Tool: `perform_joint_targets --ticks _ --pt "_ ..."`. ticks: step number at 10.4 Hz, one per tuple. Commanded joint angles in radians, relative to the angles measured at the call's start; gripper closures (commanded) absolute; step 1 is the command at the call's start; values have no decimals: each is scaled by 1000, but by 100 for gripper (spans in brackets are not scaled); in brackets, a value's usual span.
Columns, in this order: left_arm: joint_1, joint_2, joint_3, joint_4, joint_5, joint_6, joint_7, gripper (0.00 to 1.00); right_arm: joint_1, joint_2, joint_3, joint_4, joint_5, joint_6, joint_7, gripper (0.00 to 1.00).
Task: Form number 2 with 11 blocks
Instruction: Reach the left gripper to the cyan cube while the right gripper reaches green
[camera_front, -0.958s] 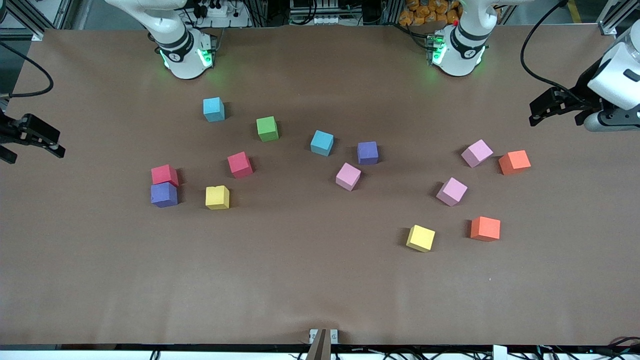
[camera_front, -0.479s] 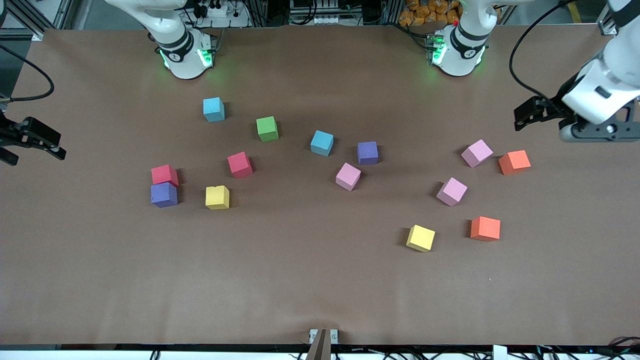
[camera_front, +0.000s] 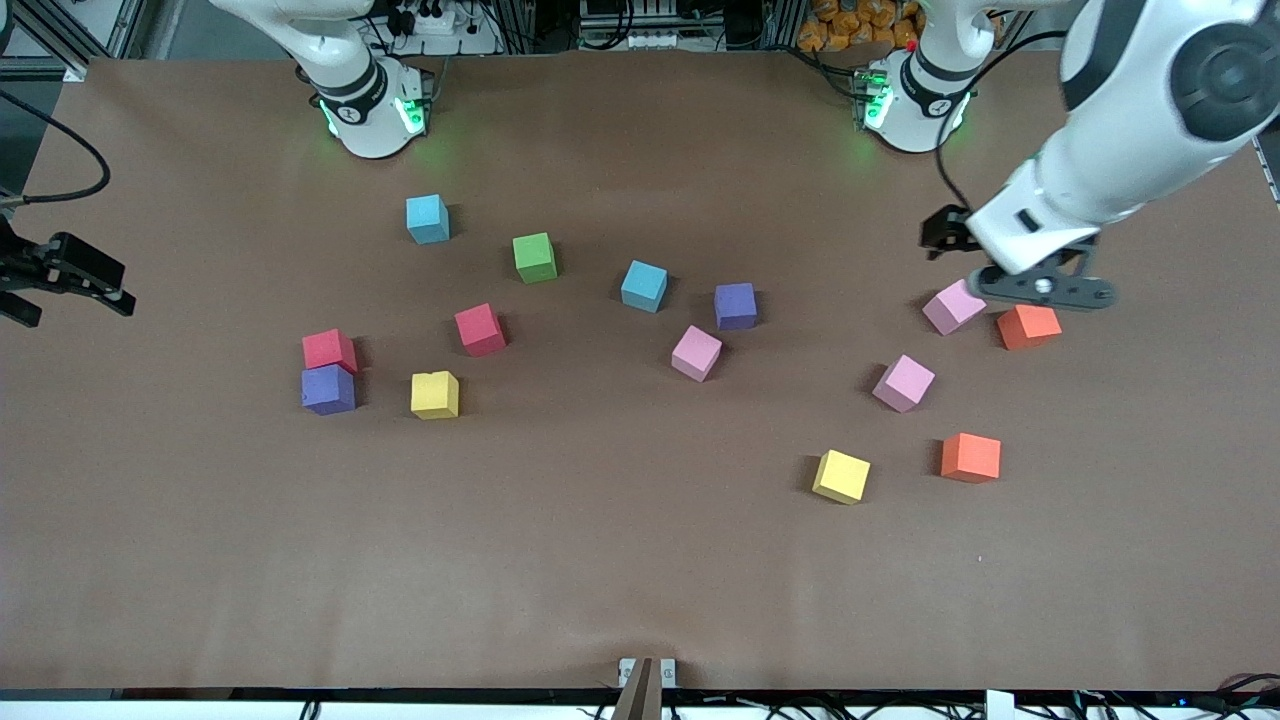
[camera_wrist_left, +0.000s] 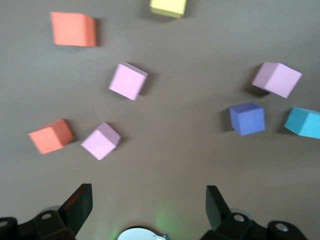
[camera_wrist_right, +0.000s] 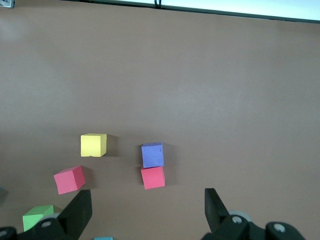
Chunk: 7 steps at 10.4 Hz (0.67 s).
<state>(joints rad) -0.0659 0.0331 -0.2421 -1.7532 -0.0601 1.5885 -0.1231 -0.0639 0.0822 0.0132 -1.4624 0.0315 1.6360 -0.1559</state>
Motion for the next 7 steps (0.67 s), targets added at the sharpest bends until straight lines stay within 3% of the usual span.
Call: perform_joint_targets --ticks 1,4,6,7 --pt "9 19 -48 -63 -49 31 -9 0 -10 2 1 5 7 -21 -1 0" --pt "11 22 -121 -152 -50 100 -50 0 -5 7 2 -13 4 -41 -2 0" --pt "9 28 -196 -189 -75 169 -267 0 -4 4 2 -45 1 -41 -2 0" --pt "6 36 -222 -216 -151 223 -391 0 -4 -2 4 -77 2 -39 -4 0"
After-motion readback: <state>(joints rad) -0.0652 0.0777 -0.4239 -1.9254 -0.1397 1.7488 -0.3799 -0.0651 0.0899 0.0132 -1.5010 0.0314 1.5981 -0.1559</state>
